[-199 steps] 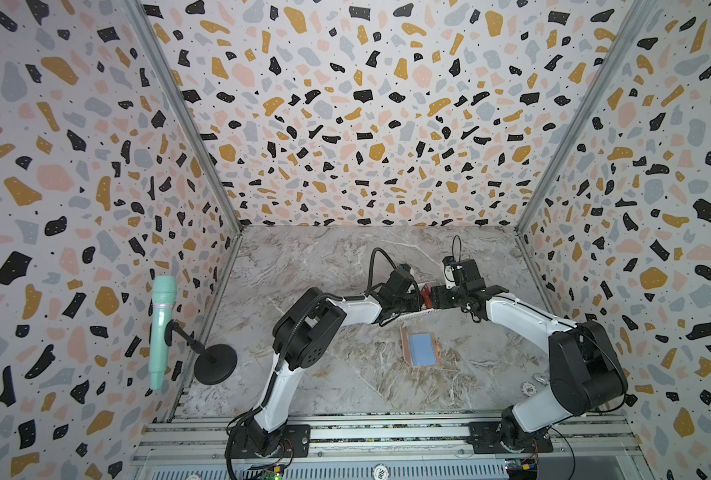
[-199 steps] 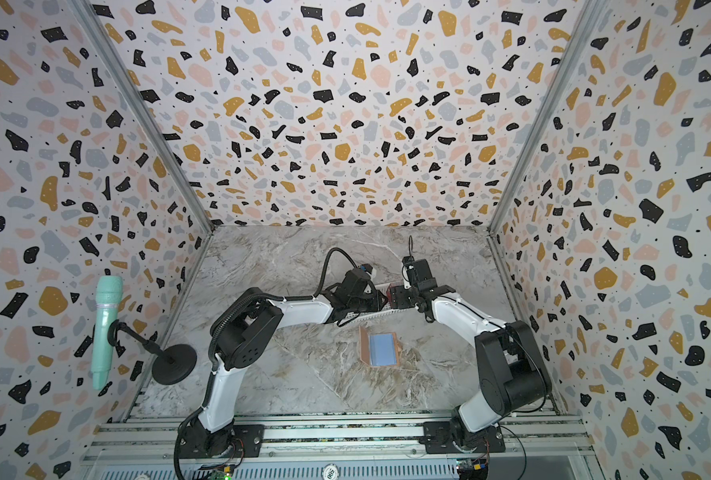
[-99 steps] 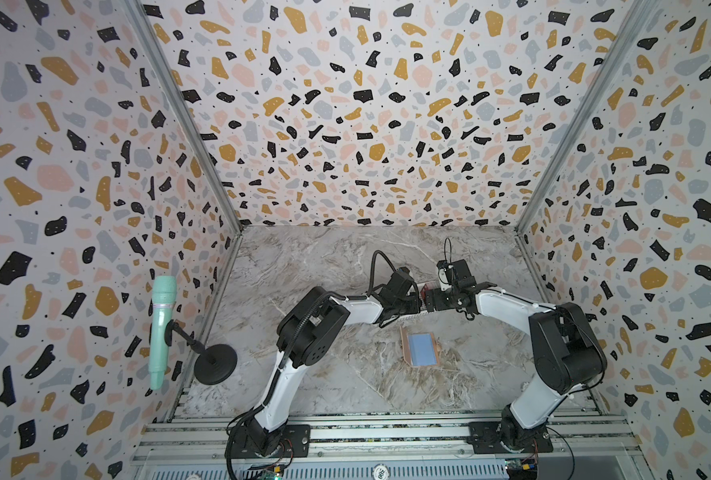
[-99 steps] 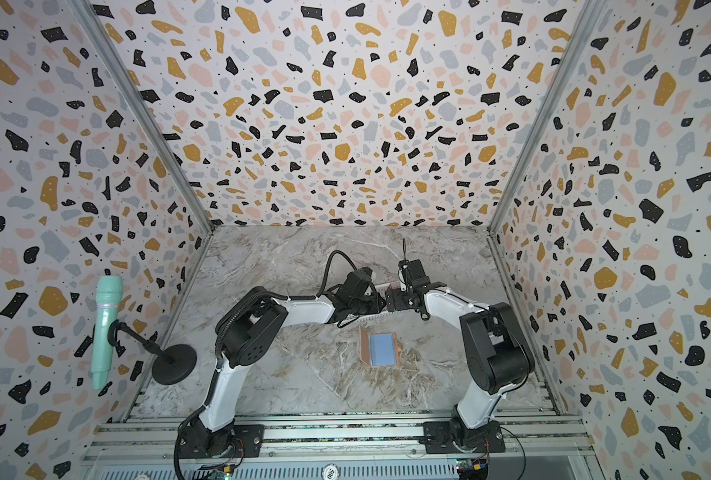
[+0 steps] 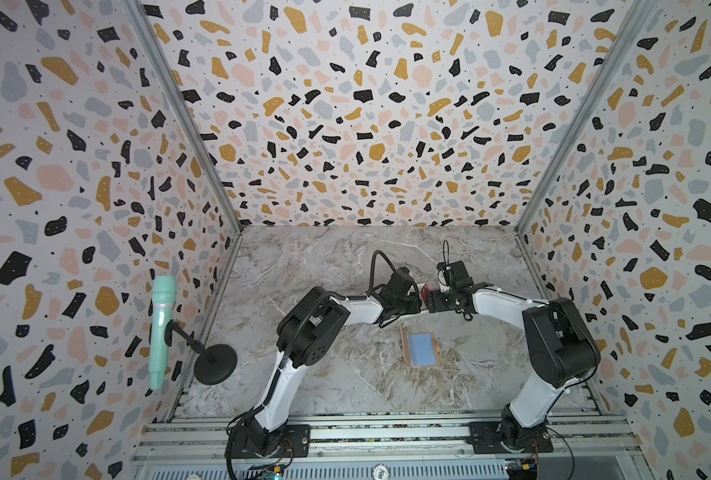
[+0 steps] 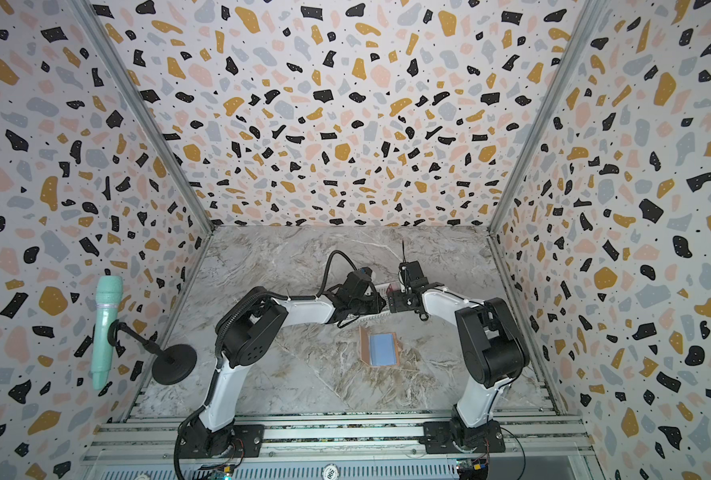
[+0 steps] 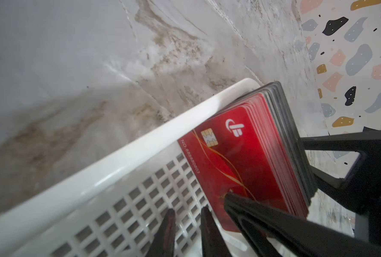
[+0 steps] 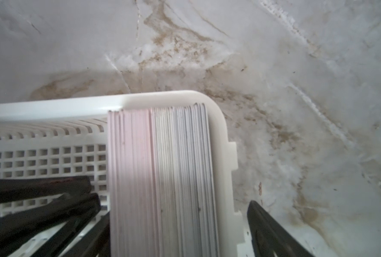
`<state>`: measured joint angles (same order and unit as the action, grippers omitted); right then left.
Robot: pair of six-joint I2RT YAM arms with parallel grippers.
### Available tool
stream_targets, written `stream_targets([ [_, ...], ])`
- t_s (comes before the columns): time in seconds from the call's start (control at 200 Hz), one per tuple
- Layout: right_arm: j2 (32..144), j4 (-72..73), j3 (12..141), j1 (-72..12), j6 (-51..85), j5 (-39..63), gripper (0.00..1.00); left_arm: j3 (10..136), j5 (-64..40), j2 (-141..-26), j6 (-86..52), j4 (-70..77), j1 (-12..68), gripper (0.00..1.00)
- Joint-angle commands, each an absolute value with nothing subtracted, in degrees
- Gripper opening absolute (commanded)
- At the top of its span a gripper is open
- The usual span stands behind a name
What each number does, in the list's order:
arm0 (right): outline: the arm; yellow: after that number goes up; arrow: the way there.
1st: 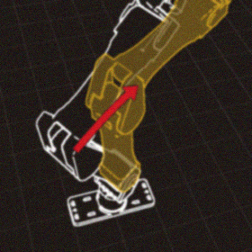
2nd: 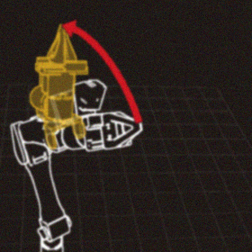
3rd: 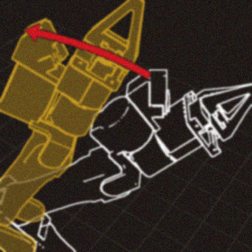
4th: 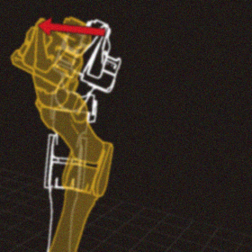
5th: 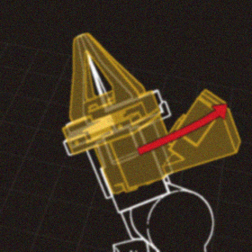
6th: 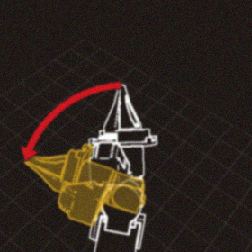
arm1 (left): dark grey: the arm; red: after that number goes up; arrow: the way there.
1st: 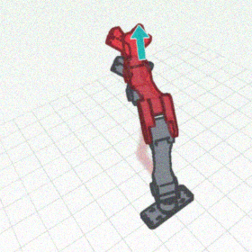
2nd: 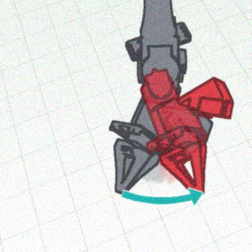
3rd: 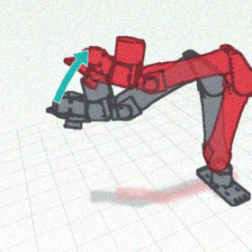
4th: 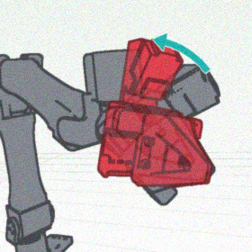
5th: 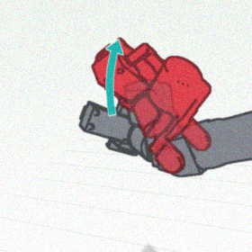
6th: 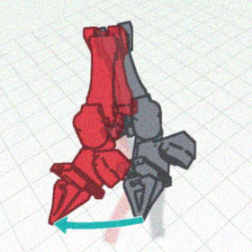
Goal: Insert credit cards into a card holder
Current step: Pick up the credit card from the storage box.
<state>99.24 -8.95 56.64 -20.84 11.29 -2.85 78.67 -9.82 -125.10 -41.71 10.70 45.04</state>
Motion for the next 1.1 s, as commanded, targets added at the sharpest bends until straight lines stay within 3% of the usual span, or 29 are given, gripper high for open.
stream_targets([
  [0.0, 96.65, -9.43, 58.01, -20.5, 11.41, -3.9, 0.83, 77.34, -9.57, -125.92, -42.13, 10.84, 44.63, 0.23],
  [0.41, 94.49, -9.84, 57.66, -19.82, 11.55, -3.31, 0.78, 77.7, -10.2, -126.0, -42.19, 11.86, 44.57, 0.26],
  [0.676, 94.4, -9.85, 57.6, -19.77, 11.68, -2.85, 0.75, 79.33, -12.19, -127.01, -42.29, 12.92, 44.58, 0.36],
  [1.096, 94.22, -9.69, 57.31, -19.75, 11.67, -2.28, 0.73, 82.24, -13.33, -129.71, -42.81, 12.25, 44.6, 0.41],
])
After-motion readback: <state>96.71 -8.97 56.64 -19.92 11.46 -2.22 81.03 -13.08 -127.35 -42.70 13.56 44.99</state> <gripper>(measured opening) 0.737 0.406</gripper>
